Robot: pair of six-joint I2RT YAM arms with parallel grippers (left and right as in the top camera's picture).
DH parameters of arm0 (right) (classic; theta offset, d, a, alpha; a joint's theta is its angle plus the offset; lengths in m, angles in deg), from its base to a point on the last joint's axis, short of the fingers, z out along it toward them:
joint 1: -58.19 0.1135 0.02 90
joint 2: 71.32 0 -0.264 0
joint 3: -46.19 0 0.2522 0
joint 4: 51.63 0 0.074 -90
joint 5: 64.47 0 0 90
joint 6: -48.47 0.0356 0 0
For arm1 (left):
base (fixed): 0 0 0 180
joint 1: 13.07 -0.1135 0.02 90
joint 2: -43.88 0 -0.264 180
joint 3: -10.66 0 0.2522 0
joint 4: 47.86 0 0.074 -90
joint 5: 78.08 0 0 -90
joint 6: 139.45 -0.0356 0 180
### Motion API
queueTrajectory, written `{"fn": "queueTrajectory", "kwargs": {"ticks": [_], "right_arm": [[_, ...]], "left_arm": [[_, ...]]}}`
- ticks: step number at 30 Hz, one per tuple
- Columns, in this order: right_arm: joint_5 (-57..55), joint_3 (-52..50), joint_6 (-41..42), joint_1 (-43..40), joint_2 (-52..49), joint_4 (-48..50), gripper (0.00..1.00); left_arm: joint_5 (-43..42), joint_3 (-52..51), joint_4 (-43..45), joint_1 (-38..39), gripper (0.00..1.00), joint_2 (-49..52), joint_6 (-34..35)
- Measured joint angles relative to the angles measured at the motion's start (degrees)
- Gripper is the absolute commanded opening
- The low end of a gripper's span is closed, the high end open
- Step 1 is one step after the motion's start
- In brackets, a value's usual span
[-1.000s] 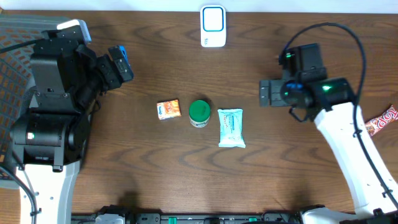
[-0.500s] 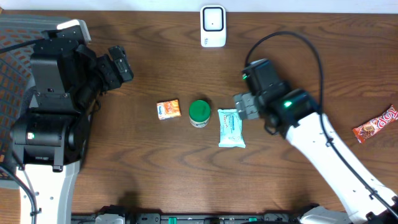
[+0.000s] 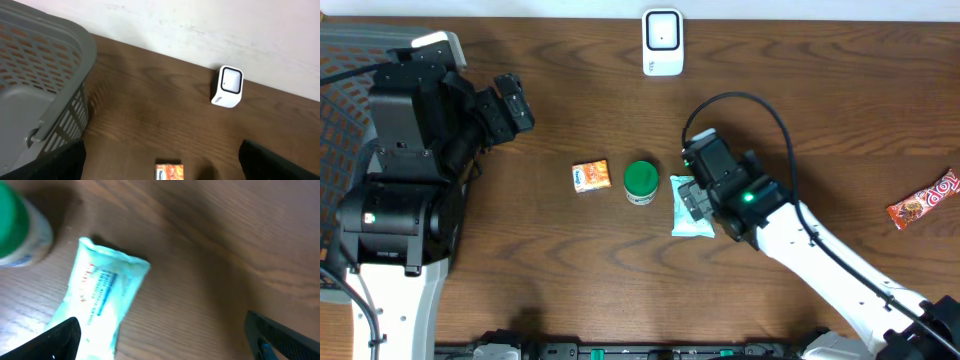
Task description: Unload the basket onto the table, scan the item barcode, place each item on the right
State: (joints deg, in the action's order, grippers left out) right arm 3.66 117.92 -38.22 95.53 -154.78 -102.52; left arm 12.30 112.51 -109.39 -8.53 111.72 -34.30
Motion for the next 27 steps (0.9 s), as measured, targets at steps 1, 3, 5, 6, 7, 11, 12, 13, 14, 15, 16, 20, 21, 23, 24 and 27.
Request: {"fn": "queueTrajectory", "kwargs": {"ticks": [1, 3, 5, 6, 7, 11, 12, 13, 14, 15, 16, 20, 21, 23, 24, 27], "right_arm": [[-0.6, -0.1, -0.4, 0.7, 0.0, 0.7, 0.99], [-2.9, -0.6, -1.6, 2.8, -0.1, 2.3, 0.99], [-5.8, -1.7, -3.1, 5.0, -0.1, 4.4, 0.99], [-6.8, -2.2, -3.8, 5.8, -0.1, 5.2, 0.99], [-7.8, -3.0, -4.5, 6.8, -0.1, 5.5, 0.99], [-9.9, -5.2, -6.2, 10.0, -0.8, 5.8, 0.99], [-10.4, -5.8, -6.6, 11.0, -1.1, 6.1, 0.99], [-10.7, -6.1, -6.8, 11.8, -1.4, 6.3, 0.99], [-10.9, -6.4, -7.0, 12.7, -1.9, 6.7, 0.99], [-11.1, -6.4, -7.2, 13.7, -2.6, 7.0, 0.99], [-11.2, -6.4, -7.4, 14.8, -3.6, 7.4, 0.99], [-12.0, -6.4, -7.9, 18.2, -8.2, 7.4, 0.99], [-12.4, -6.4, -8.0, 19.3, -9.7, 7.3, 0.99], [-12.9, -6.4, -8.0, 20.9, -11.9, 7.2, 0.99], [-13.2, -6.5, -7.9, 21.9, -12.9, 7.0, 0.99], [-14.2, -6.5, -7.8, 24.5, -15.2, 6.5, 0.99]], "left_arm": [[0.0, 0.0, 0.0, 0.0, 0.98, 0.0, 0.0], [0.0, 0.0, 0.0, 0.0, 0.98, 0.0, 0.0], [0.0, 0.0, 0.0, 0.0, 0.98, 0.0, 0.0], [0.0, 0.0, 0.0, 0.0, 0.98, 0.0, 0.0], [0.0, 0.0, 0.0, 0.0, 0.98, 0.0, 0.0], [0.0, 0.0, 0.0, 0.0, 0.98, 0.0, 0.0], [0.0, 0.0, 0.0, 0.0, 0.98, 0.0, 0.0], [0.0, 0.0, 0.0, 0.0, 0.98, 0.0, 0.0], [0.0, 0.0, 0.0, 0.0, 0.98, 0.0, 0.0], [0.0, 0.0, 0.0, 0.0, 0.98, 0.0, 0.0], [0.0, 0.0, 0.0, 0.0, 0.98, 0.0, 0.0], [0.0, 0.0, 0.0, 0.0, 0.98, 0.0, 0.0], [0.0, 0.0, 0.0, 0.0, 0.98, 0.0, 0.0], [0.0, 0.0, 0.0, 0.0, 0.98, 0.0, 0.0], [0.0, 0.0, 0.0, 0.0, 0.98, 0.0, 0.0], [0.0, 0.0, 0.0, 0.0, 0.98, 0.0, 0.0]]}}
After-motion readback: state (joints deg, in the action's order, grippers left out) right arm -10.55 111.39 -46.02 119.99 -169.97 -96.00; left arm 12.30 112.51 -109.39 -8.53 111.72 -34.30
